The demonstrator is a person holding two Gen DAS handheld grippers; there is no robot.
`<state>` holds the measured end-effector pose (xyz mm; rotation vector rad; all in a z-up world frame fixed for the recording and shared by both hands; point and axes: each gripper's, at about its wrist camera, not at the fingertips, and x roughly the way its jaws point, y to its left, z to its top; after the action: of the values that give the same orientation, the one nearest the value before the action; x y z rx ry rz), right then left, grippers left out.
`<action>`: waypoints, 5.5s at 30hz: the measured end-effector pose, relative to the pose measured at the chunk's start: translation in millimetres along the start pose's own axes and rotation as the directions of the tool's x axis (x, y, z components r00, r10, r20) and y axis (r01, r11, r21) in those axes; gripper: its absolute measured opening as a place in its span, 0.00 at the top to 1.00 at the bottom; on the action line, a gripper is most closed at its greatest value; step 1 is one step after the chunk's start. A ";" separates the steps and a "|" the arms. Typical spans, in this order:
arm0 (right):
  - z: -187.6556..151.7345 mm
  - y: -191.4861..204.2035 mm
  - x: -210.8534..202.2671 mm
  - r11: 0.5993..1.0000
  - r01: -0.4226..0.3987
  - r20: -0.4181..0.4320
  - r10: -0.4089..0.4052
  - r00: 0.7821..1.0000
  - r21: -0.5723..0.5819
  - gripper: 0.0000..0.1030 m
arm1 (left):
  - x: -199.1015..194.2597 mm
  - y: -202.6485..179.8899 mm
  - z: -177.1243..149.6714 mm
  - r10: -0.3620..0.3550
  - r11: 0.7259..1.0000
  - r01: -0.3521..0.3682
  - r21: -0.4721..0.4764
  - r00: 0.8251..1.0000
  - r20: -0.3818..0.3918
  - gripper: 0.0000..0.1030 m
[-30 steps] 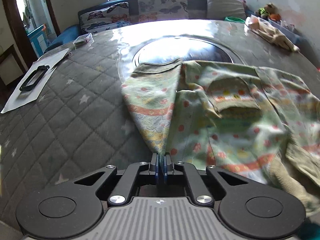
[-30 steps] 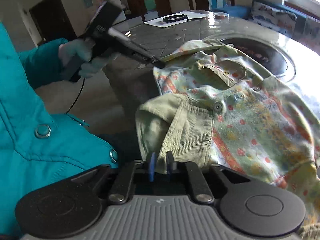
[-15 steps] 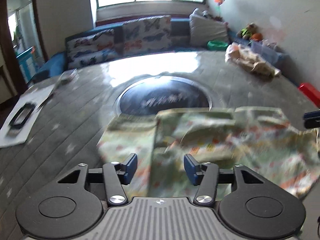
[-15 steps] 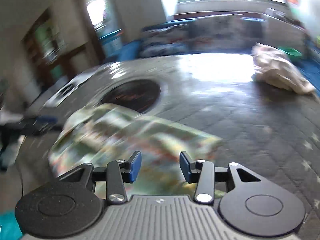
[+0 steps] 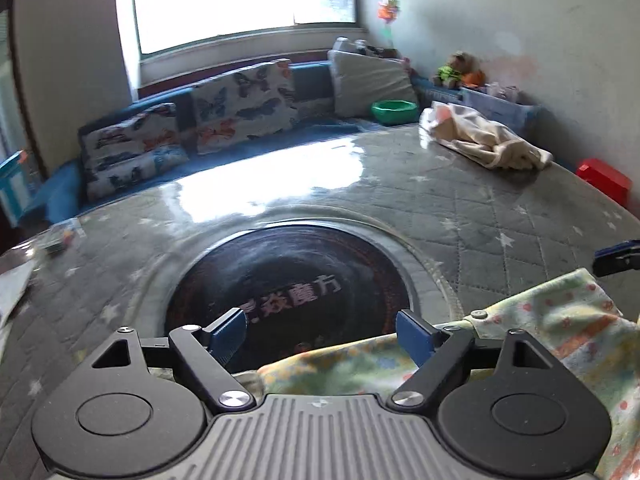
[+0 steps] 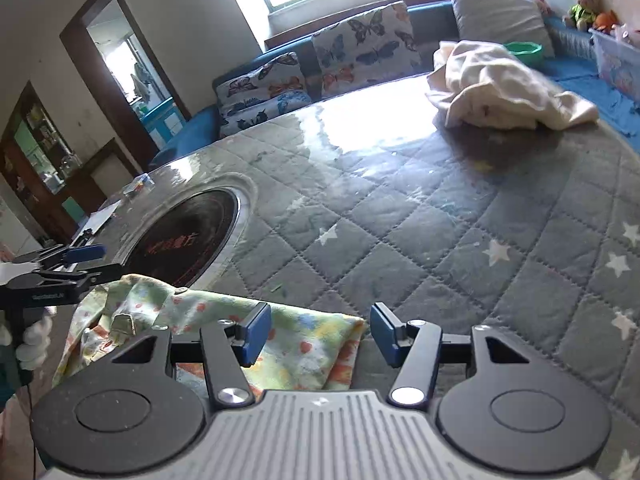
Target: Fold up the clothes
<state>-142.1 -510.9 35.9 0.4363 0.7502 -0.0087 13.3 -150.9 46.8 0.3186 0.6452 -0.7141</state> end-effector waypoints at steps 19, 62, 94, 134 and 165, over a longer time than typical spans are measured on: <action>2.2 0.0 25.6 0.997 -0.071 -0.026 0.070 0.997 -0.033 0.44 | 40.2 -33.9 -9.3 -0.244 0.953 0.251 0.168 0.968 -0.059 0.24; -57.5 173.0 -34.5 0.677 -0.137 -0.093 0.101 0.990 -0.724 0.97 | -76.3 -43.1 -32.5 -0.353 0.926 0.342 0.162 0.934 0.049 0.93; -61.1 73.4 -46.9 0.945 -0.075 -0.150 0.027 0.988 -0.319 0.52 | -31.5 27.7 -40.1 -0.069 0.995 0.062 -0.072 0.993 -0.094 0.44; -140.0 173.8 -58.8 0.603 -0.005 -0.056 -0.067 0.996 -0.797 0.75 | -57.2 28.7 -60.9 -0.091 0.992 0.092 -0.085 0.996 0.014 0.74; -108.6 145.3 -76.9 0.750 0.097 0.017 -0.114 0.993 -0.655 0.94 | -42.4 26.3 -51.8 -0.066 0.996 0.066 -0.058 0.998 -0.005 0.47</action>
<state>-246.7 -347.8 71.9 -0.2871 0.7487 0.1529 -15.4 -85.9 36.1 0.2477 0.6845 -0.7564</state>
